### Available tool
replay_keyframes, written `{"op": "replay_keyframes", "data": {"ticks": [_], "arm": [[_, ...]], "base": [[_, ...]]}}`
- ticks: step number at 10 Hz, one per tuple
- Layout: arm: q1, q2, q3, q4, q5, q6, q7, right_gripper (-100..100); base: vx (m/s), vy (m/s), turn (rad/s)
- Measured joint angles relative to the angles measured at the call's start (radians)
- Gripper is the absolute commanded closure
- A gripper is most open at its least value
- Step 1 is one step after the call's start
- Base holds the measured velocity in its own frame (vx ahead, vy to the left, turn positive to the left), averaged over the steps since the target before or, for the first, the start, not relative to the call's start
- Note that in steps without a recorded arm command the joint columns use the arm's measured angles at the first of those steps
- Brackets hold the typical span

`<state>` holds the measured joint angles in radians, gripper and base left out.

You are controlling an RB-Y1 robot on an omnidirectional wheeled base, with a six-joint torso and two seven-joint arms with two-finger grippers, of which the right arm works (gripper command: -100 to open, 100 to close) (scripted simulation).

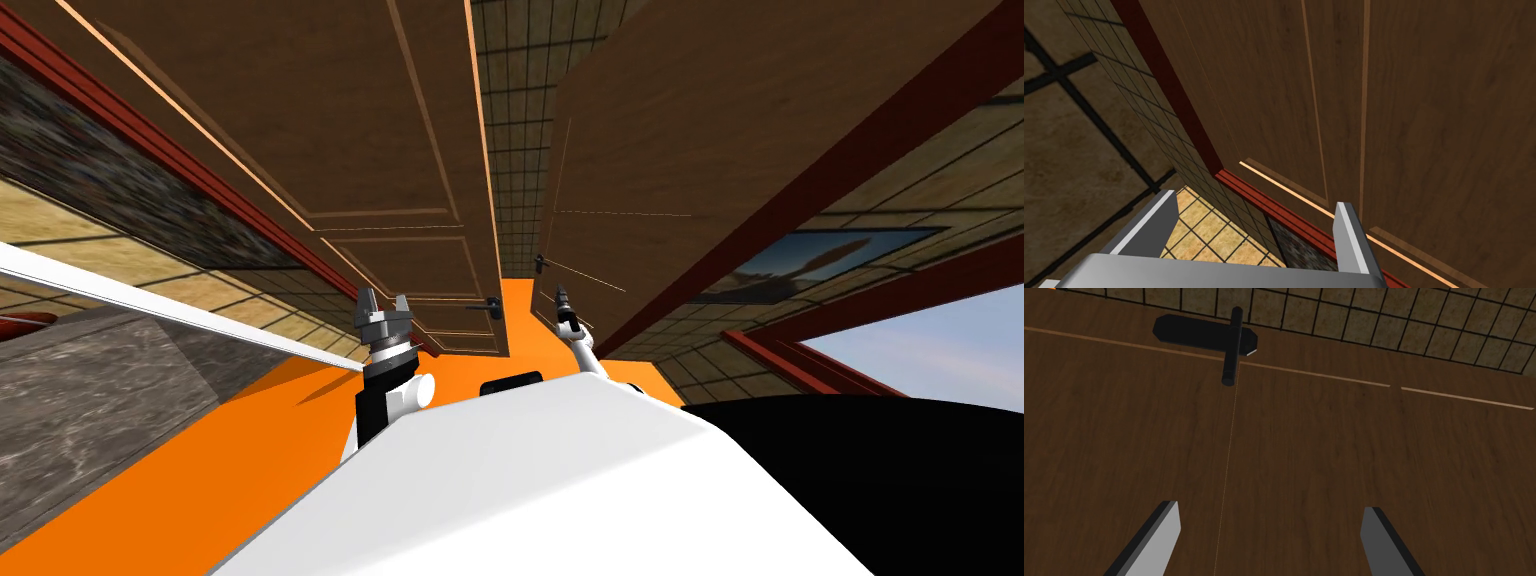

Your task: Push the door open

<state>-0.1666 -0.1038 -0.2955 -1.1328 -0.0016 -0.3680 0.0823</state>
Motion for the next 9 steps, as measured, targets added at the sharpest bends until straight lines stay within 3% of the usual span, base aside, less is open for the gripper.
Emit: {"op": "replay_keyframes", "data": {"ticks": [2,9], "arm": [[-0.02,-0.004,-0.037,0.026,0.003,-0.012,0.011,-100],[-0.094,0.01,-0.171,0.102,0.022,-0.041,0.063,-100]], "base": [[0.056,-0.108,0.135],[0.053,-0.131,0.139]]}}
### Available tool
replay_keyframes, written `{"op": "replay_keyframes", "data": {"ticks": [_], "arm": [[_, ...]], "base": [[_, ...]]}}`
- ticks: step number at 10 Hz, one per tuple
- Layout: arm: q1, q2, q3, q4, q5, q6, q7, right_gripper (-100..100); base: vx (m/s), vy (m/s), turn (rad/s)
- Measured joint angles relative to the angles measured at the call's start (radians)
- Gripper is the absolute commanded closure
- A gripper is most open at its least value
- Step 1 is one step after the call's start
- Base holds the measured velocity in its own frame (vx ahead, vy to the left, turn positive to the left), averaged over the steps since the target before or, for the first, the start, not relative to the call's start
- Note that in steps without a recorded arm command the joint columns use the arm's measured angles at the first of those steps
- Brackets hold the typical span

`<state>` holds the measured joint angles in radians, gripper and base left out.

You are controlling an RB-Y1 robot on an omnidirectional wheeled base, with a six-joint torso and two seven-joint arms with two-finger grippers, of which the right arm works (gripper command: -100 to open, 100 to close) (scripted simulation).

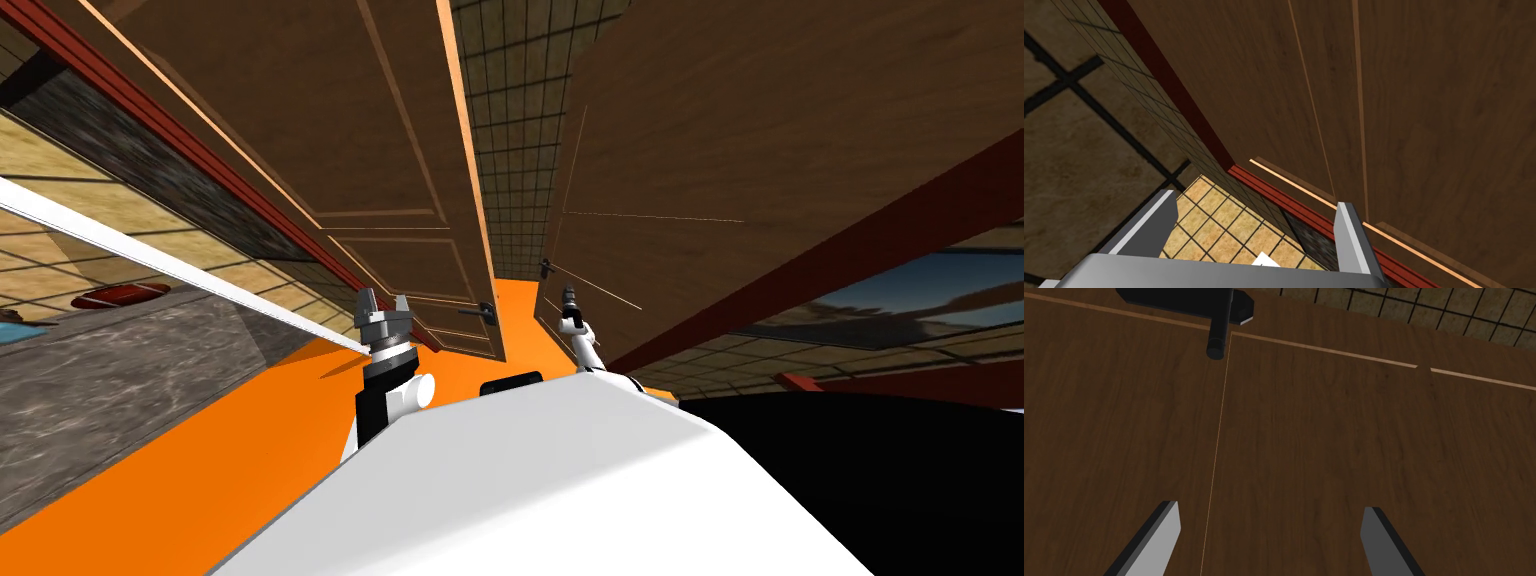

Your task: Push the door open

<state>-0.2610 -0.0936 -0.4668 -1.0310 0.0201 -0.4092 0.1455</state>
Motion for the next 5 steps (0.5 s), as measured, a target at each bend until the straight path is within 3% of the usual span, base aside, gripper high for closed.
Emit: {"op": "replay_keyframes", "data": {"ticks": [5], "arm": [[-0.056,0.007,-0.097,0.068,0.012,-0.029,0.036,-100]], "base": [[0.043,-0.122,0.132]]}}
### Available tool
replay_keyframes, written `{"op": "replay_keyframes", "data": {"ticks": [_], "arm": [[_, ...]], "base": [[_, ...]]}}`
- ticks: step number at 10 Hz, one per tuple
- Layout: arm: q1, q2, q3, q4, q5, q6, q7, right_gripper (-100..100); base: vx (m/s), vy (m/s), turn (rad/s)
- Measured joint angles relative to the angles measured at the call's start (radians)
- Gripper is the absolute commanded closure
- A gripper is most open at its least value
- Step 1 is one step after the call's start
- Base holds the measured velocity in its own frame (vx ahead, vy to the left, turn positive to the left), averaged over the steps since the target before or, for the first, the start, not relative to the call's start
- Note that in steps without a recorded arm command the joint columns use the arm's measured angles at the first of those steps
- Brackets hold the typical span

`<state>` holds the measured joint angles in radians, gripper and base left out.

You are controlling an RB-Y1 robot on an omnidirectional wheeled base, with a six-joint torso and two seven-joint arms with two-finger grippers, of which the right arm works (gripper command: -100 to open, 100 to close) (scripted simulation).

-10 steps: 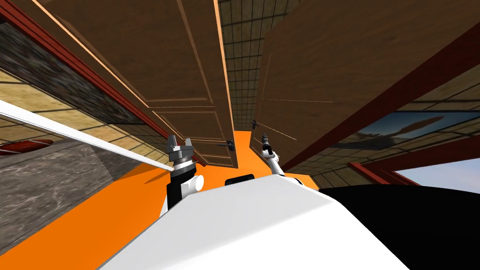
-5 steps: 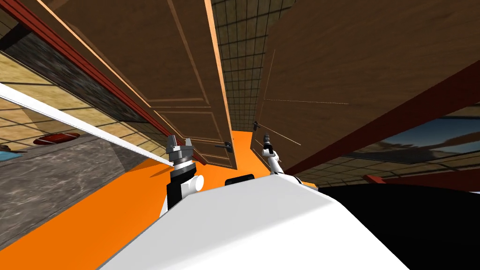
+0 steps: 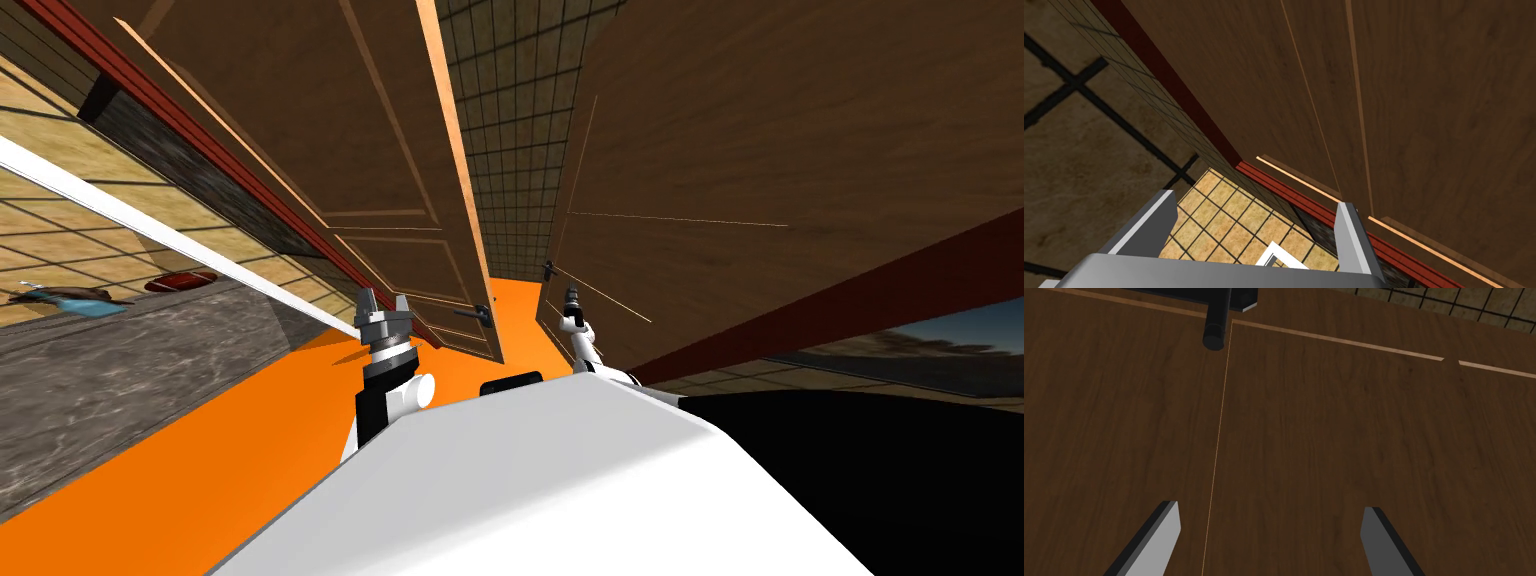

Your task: Push the door open

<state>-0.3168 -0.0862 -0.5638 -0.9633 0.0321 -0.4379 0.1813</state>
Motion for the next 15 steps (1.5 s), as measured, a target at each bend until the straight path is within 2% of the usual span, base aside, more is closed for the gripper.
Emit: {"op": "replay_keyframes", "data": {"ticks": [10,15], "arm": [[-0.104,0.027,-0.183,0.114,0.023,-0.045,0.069,-100],[-0.164,0.05,-0.29,0.184,0.037,-0.076,0.108,-100]], "base": [[0.036,-0.125,0.133],[0.067,-0.134,0.133]]}}
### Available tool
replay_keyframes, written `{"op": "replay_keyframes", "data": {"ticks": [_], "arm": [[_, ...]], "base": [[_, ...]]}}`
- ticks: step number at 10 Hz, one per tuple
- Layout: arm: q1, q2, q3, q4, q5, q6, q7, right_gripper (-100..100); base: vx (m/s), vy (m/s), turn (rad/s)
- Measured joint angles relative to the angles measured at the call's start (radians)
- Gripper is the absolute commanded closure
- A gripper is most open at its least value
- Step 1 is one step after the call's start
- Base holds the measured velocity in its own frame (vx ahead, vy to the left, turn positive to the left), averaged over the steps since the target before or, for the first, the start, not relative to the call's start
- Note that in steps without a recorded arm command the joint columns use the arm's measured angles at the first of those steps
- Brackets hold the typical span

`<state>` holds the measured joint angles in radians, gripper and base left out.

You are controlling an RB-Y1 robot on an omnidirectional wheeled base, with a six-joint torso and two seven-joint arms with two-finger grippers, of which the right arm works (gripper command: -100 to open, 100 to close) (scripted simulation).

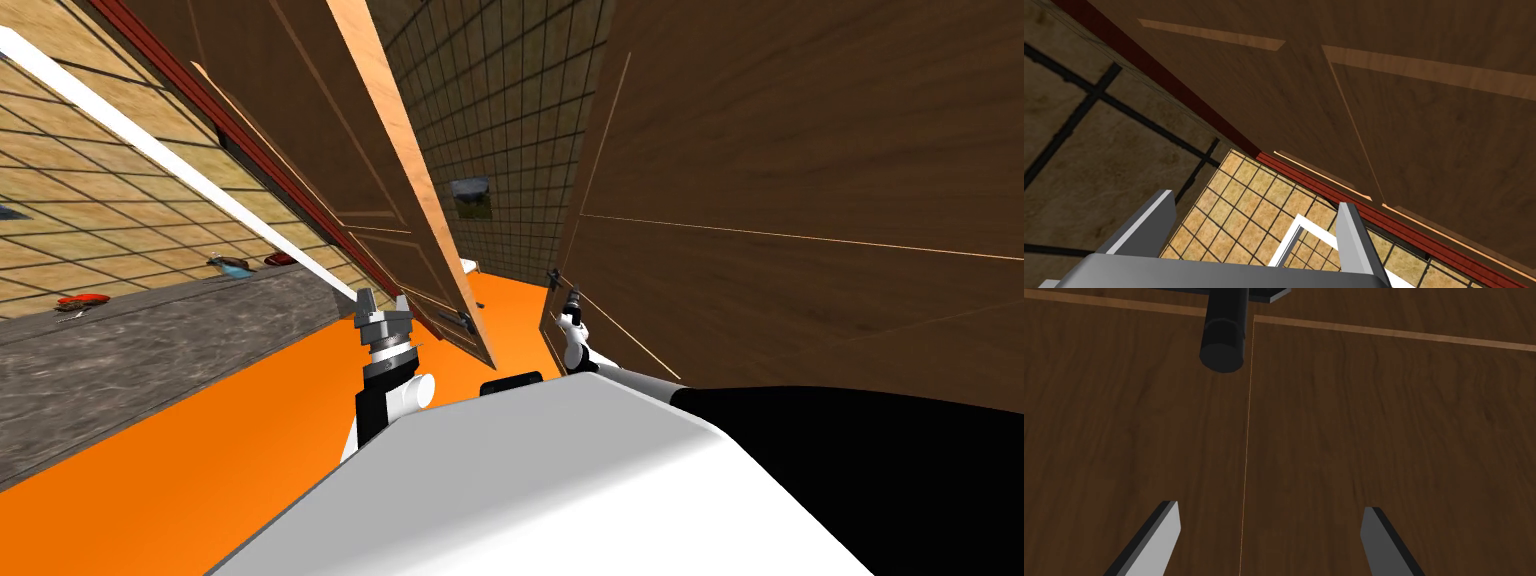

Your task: Push the door open

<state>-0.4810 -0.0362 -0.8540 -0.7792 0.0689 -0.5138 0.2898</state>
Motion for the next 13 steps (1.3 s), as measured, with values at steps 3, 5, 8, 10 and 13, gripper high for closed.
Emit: {"op": "replay_keyframes", "data": {"ticks": [3,5,8,10,13], "arm": [[-0.032,0.02,-0.06,0.035,0.008,-0.014,0.022,-100],[-0.056,0.033,-0.101,0.063,0.013,-0.024,0.038,-100],[-0.07,0.051,-0.15,0.091,0.017,-0.039,0.054,-100],[-0.067,0.05,-0.165,0.098,0.018,-0.044,0.056,-100],[-0.064,0.048,-0.167,0.097,0.017,-0.045,0.057,100]], "base": [[0.108,-0.111,0.115],[0.18,-0.086,0.097],[0.168,-0.036,-0.025],[0.069,0.014,-0.022],[-0.017,-0.005,-0.004]]}}
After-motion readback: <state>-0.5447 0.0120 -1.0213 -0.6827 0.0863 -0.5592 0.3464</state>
